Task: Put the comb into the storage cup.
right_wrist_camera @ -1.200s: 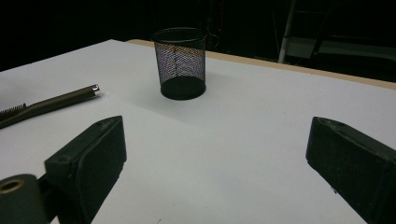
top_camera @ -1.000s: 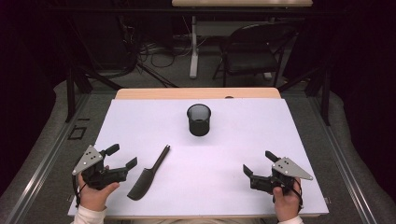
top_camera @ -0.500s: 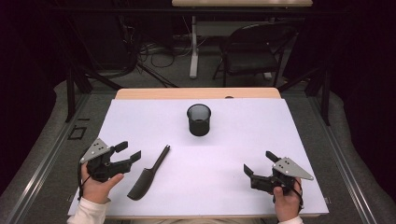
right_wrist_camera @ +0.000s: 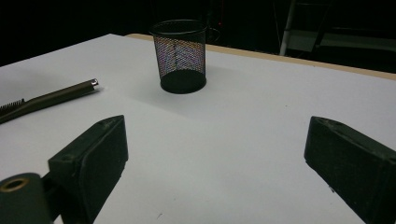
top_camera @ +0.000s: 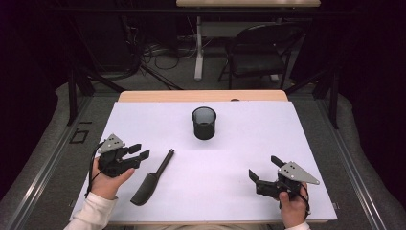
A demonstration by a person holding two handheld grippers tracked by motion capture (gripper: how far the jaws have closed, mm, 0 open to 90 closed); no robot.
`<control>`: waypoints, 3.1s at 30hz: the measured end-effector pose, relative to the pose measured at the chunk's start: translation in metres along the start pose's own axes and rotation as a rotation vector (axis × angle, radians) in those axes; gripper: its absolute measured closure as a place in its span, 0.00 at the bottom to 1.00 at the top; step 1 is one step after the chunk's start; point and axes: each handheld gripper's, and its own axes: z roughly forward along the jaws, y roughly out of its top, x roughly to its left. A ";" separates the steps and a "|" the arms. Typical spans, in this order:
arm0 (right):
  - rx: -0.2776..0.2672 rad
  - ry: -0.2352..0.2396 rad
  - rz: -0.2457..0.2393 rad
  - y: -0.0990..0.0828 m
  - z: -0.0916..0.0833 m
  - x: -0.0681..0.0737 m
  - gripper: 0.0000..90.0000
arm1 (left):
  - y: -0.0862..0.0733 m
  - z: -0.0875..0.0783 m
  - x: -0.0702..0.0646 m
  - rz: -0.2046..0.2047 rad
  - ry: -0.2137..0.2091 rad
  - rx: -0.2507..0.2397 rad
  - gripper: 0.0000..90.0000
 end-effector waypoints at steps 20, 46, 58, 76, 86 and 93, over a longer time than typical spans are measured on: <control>0.014 0.002 0.005 -0.002 0.002 -0.001 0.08 | 0.021 0.034 -0.002 -0.032 -0.005 0.106 0.86; 0.031 0.014 0.003 -0.003 0.004 -0.002 0.08 | 0.019 0.079 -0.009 0.053 0.012 0.202 1.00; 0.033 0.019 0.004 -0.004 0.004 -0.004 0.10 | 0.014 0.111 -0.016 0.068 -0.002 0.277 1.00; 0.040 0.025 0.011 -0.004 0.004 -0.005 0.11 | 0.009 0.132 -0.022 0.077 -0.011 0.338 1.00; 0.041 0.027 0.013 -0.004 0.004 -0.005 0.11 | 0.007 0.139 -0.022 0.079 -0.009 0.374 1.00; 0.040 0.028 0.014 -0.004 0.004 -0.005 0.11 | 0.006 0.142 -0.020 0.081 -0.004 0.401 1.00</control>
